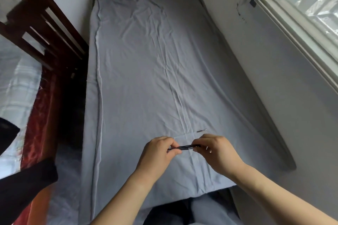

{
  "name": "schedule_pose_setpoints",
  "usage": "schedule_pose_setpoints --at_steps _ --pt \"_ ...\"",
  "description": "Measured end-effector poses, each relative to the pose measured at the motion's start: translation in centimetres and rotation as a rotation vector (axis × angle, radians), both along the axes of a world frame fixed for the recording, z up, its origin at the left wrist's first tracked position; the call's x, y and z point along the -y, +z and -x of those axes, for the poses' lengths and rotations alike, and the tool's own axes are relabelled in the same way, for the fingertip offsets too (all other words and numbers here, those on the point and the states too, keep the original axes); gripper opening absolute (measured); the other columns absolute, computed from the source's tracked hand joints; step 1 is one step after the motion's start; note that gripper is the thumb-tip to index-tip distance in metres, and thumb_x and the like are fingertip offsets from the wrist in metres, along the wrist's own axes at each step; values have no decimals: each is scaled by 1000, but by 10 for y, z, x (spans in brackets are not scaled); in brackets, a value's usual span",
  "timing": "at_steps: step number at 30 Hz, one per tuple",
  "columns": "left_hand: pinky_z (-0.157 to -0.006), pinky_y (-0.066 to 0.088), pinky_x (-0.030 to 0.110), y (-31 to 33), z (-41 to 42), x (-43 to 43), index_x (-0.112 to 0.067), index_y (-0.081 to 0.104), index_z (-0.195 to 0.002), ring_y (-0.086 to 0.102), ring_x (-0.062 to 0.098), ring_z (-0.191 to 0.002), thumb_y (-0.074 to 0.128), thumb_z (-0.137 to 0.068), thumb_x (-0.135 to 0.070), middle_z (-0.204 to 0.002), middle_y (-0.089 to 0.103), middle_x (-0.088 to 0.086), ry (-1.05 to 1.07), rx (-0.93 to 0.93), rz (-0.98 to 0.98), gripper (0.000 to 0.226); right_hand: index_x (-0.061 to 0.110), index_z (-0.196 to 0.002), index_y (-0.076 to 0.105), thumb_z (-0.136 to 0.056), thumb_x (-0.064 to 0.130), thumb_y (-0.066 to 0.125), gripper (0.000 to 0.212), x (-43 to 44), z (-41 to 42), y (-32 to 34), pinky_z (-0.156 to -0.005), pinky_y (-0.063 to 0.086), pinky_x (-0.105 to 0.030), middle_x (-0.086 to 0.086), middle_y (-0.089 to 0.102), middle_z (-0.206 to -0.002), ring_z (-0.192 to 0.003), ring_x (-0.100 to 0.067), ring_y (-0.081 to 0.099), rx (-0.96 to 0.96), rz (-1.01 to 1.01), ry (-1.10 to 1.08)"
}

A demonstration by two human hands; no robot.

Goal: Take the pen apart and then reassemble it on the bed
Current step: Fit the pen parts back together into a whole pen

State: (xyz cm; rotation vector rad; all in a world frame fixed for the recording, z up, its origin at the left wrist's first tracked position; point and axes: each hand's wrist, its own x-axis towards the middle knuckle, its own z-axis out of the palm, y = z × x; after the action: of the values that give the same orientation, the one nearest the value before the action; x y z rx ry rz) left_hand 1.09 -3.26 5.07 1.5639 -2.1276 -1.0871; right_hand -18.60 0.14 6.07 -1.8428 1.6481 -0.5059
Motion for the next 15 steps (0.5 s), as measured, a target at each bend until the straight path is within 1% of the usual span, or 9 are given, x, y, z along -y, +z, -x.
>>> schedule_pose_setpoints --at_steps 1,4,5,7,9,11,13,15 --pt "-62 35 5 -2 0 2 -26 64 -73 52 -1 -69 70 -76 -27 -69 57 -18 -5 -1 16 7 25 -87 69 -82 19 67 9 0 1 -2 -58 42 -24 2 64 -73 -64 -9 51 4 -2 -22" --pt "-62 39 9 -7 3 9 -27 62 -79 54 2 -73 68 -78 -30 -74 58 -17 -70 10 68 6 30 -84 68 -80 24 69 8 6 9 -9 -54 38 -13 12 60 -71 -66 1 53 -8 -27 -69" --pt "-64 42 14 -10 4 12 -28 62 -83 55 3 -76 66 -79 -30 -79 60 -16 -98 24 69 6 31 -84 68 -79 26 69 7 8 12 -12 -55 37 -12 15 59 -70 -65 4 53 -24 -47 -85" --pt "-68 45 20 -16 5 18 -31 63 -91 57 3 -83 62 -82 -27 -90 64 -14 -131 55 50 9 32 -83 68 -79 28 69 6 14 18 -20 -56 39 -17 19 57 -69 -61 5 52 -56 -78 -112" --pt "-72 47 23 -26 1 24 -32 63 -98 59 5 -88 59 -85 -25 -97 65 -13 -135 98 38 16 30 -84 68 -80 27 68 5 20 24 -30 -56 38 -20 17 59 -70 -59 2 50 -80 -92 -132" --pt "-74 48 26 -37 -6 26 -29 64 -101 60 10 -91 58 -86 -26 -100 66 -10 -118 121 42 16 26 -88 69 -82 26 67 6 25 31 -39 -56 39 -24 12 64 -77 -62 -4 51 -107 -110 -145" --pt "-73 47 26 -48 -9 26 -28 64 -100 59 12 -93 57 -87 -28 -100 65 -8 -115 148 49 15 27 -94 67 -84 26 65 10 29 36 -49 -59 43 -28 9 67 -84 -68 -12 56 -130 -137 -127" --pt "-71 43 23 -60 -7 24 -29 64 -99 57 12 -95 56 -87 -31 -100 64 -9 -108 188 58 15 28 -99 62 -86 29 61 13 32 36 -60 -61 46 -30 11 66 -88 -75 -16 59 -167 -172 -91"
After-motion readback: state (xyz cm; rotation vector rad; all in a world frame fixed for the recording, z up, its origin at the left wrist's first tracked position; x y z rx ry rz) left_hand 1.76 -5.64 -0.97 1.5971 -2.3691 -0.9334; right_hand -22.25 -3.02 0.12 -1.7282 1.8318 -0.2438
